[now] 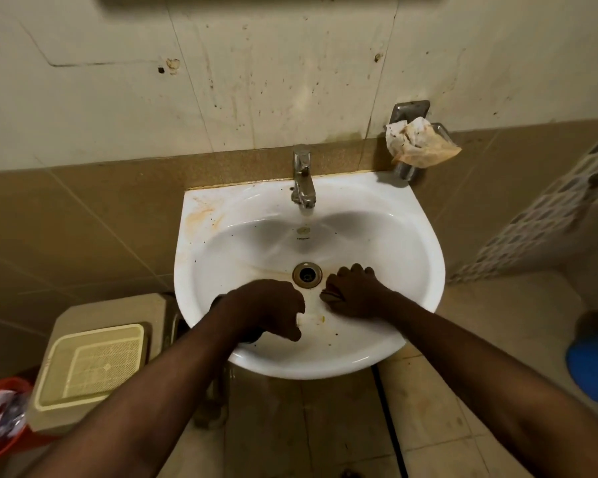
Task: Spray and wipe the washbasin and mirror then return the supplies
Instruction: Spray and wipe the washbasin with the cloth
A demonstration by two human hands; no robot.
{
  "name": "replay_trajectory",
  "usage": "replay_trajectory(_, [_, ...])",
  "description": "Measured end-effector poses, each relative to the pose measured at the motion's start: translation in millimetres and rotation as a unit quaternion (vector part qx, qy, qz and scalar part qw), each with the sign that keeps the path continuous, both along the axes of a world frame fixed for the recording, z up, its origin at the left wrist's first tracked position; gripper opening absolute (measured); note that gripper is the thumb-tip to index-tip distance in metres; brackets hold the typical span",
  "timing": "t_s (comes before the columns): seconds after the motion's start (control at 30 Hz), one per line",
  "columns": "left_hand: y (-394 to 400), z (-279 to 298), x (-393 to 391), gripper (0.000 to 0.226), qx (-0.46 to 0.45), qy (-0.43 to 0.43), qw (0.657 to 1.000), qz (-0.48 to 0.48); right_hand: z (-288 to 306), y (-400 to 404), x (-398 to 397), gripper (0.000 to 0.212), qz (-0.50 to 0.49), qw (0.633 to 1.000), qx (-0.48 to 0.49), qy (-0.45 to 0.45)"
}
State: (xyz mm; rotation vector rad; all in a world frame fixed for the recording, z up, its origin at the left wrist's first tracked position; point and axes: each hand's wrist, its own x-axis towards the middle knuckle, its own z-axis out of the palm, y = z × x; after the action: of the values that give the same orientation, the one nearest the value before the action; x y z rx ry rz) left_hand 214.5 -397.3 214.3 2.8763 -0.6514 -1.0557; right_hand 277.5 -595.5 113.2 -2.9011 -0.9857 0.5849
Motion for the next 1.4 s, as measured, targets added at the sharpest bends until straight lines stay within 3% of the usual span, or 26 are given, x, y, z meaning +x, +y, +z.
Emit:
replay_trajectory(0.1, [-0.1,2.5,1.6,0.048,-0.015,-0.003,1.000,0.004,18.2,-14.7,-5.1,0.020,0.052,0.982,0.049,0.172])
replay_trajectory(0.2, [-4.7,0.2,0.3,0.055,-0.004,0.054,0.998,0.033,56.5,-41.5,-0.2,0.026,0.052,0.955,-0.001,0.291])
replay_trajectory(0.33, [-8.3,-4.1,-5.0,0.057,-0.004,0.048,0.999,0.018,76.0,-41.6,-9.5,0.025,0.044,0.952,-0.003,0.302])
replay_trajectory(0.5, [5.7,-0.7,-3.2,0.061,0.055,0.048,0.997,0.001,52.2,14.8,-43.8,0.032,0.053,0.933,0.105,0.341])
replay_trajectory(0.63, [20.3,-0.4,-2.6,0.040,0.030,0.035,0.999,0.017,75.5,-7.6,-35.8,0.031,0.036,0.915,0.082,0.393])
replay_trajectory(0.8, [15.5,-2.1,-2.5,0.054,0.036,0.038,0.998,0.021,68.4,-6.3,-40.7,0.028,0.036,0.950,0.065,0.305])
replay_trajectory(0.93, [15.4,6.9,1.8,0.025,0.011,0.058,0.997,0.056,54.6,28.8,-49.9,0.026,0.017,0.929,0.139,0.342])
replay_trajectory(1.07, [12.8,15.6,-2.0,0.014,-0.007,0.135,0.984,0.113,71.8,-3.6,-39.9,0.021,0.023,0.907,0.116,0.403])
replay_trajectory(1.1, [10.8,17.0,-5.3,0.015,-0.007,0.153,0.981,0.118,75.0,-11.0,-38.3,0.019,0.022,0.913,0.104,0.394])
replay_trajectory(1.17, [6.8,20.3,-12.7,0.040,0.000,0.170,0.979,0.112,69.7,-15.2,-37.3,0.019,0.012,0.934,0.083,0.348])
replay_trajectory(1.3, [6.5,22.7,-26.3,0.062,0.034,0.168,0.981,0.091,35.9,7.9,-41.7,0.024,-0.029,0.982,0.058,0.180])
replay_trajectory(1.33, [8.6,23.7,-29.2,0.062,0.041,0.162,0.982,0.087,32.7,12.0,-43.1,0.024,-0.025,0.984,0.065,0.166])
replay_trajectory(1.4, [15.8,25.3,-32.4,0.056,0.039,0.142,0.986,0.083,39.6,11.4,-42.8,0.020,-0.007,0.967,0.088,0.237])
